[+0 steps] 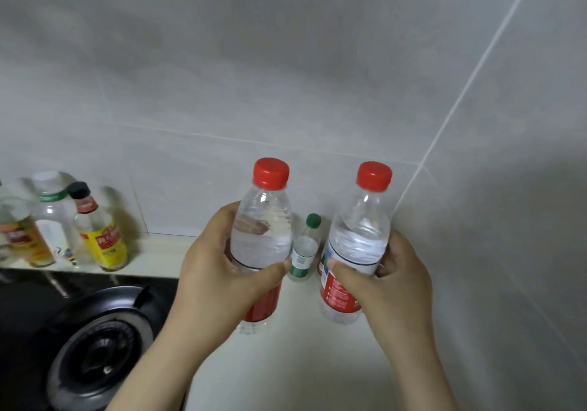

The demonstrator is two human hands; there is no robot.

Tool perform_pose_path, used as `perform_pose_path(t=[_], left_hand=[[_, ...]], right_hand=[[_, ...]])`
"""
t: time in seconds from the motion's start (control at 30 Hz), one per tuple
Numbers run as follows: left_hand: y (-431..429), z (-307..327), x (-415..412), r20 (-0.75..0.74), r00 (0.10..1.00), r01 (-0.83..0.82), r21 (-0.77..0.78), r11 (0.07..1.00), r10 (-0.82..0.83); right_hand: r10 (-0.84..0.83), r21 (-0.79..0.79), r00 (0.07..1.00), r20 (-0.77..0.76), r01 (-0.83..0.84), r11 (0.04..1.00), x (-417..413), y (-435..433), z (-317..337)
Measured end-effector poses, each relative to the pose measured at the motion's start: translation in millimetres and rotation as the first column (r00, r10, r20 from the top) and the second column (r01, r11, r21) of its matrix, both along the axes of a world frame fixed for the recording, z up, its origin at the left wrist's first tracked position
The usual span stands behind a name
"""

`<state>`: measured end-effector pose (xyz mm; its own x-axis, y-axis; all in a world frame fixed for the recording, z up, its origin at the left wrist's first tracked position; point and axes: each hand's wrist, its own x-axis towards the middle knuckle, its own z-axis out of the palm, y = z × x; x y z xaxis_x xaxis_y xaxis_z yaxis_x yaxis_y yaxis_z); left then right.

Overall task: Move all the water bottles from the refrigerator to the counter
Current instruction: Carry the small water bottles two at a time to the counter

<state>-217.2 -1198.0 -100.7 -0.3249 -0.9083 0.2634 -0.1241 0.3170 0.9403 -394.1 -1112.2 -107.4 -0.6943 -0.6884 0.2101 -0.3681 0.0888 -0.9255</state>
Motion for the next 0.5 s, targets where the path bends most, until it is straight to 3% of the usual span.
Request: perform_pose_path(t=[0.5], left_hand=[[-47,-82,-40,0.168,0.986,-0.036,0.159,0.987,0.009]], right_hand=[[-0.050,0.135,0.996,0.078,0.039,0.990,-43,-54,-93]])
